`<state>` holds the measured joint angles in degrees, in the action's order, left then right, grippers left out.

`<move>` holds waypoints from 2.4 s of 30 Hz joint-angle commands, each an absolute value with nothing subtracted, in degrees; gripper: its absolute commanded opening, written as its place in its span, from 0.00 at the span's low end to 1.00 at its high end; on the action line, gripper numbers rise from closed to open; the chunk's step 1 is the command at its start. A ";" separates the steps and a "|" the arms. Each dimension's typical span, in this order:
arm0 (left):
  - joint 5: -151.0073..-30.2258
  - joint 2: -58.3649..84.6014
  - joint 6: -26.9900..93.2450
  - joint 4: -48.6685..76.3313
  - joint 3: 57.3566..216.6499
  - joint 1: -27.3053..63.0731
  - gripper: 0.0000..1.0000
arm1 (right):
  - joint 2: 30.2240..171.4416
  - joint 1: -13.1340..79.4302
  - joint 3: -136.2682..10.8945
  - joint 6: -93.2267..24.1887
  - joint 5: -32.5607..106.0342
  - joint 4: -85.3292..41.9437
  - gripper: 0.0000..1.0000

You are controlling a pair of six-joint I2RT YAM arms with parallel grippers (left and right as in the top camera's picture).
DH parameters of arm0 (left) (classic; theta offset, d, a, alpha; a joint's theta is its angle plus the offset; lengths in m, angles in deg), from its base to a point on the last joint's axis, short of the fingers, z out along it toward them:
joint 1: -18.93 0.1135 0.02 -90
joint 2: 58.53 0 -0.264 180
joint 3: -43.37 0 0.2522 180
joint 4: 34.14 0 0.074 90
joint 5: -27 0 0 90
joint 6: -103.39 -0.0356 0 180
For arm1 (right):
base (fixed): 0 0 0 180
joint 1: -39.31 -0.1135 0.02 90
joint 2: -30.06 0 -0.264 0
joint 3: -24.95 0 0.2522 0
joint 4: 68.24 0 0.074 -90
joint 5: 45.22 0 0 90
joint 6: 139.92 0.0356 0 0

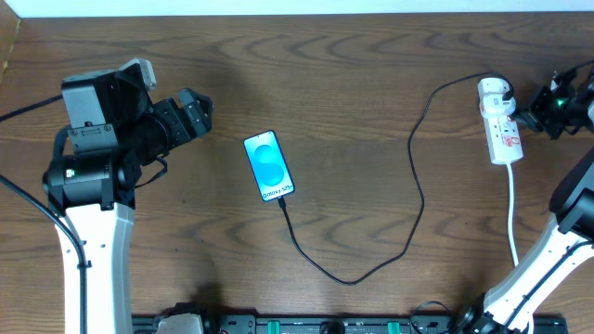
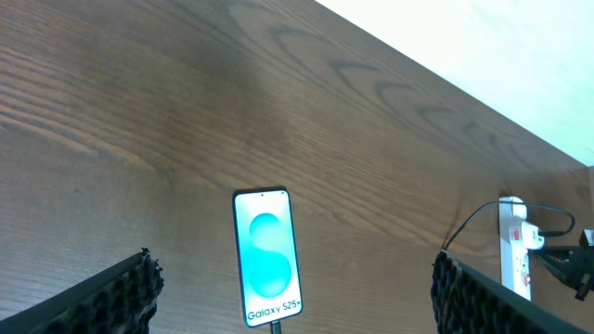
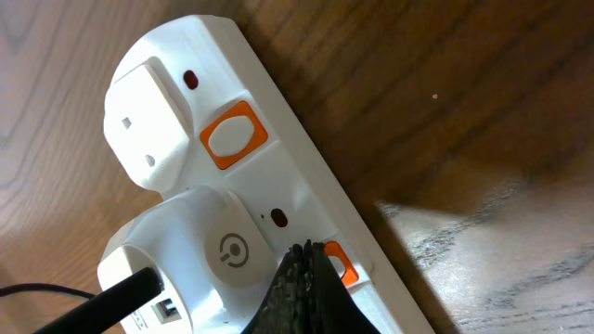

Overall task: Plug charger to phone and switch on socket
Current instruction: 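Press down the orange switch beside the plugged charger with the right gripper, then lift the right gripper off the power strip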

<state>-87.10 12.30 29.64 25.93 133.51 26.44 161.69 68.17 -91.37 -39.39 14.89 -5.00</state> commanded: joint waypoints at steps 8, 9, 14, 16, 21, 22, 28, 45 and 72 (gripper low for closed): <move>-87.60 12.32 29.05 26.10 134.18 26.64 0.95 | 162.96 62.19 -89.87 -33.58 17.91 -3.52 0.01; -87.62 12.32 29.07 26.08 134.18 26.64 0.94 | 162.96 61.92 -89.84 -33.49 17.89 -3.50 0.01; -87.62 12.32 29.05 26.08 134.18 26.64 0.94 | 162.96 60.33 -89.60 -32.73 17.86 -3.21 0.01; -87.62 12.32 29.05 26.08 134.18 26.64 0.94 | 162.96 59.93 -89.58 -32.73 17.71 -2.88 0.01; -87.60 12.32 29.05 26.08 134.18 26.64 0.94 | 162.96 59.15 -89.56 -32.73 17.36 -2.19 0.01; -87.62 12.32 29.05 26.08 134.18 26.64 0.94 | 162.96 59.08 -89.56 -32.75 17.19 -1.97 0.01; -87.62 12.32 29.05 26.08 134.18 26.64 0.94 | 162.96 59.08 -89.56 -32.79 16.70 -0.94 0.01; -87.60 12.32 29.05 26.10 134.18 26.64 0.94 | 162.96 58.29 -89.56 -33.21 14.72 0.15 0.01; -87.62 12.32 29.05 26.08 134.18 26.64 0.95 | 142.50 71.32 -91.13 -35.17 14.19 -1.55 0.01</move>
<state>-87.10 12.30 29.64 25.93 133.51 26.44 151.99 69.83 -90.72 -30.52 20.31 -2.19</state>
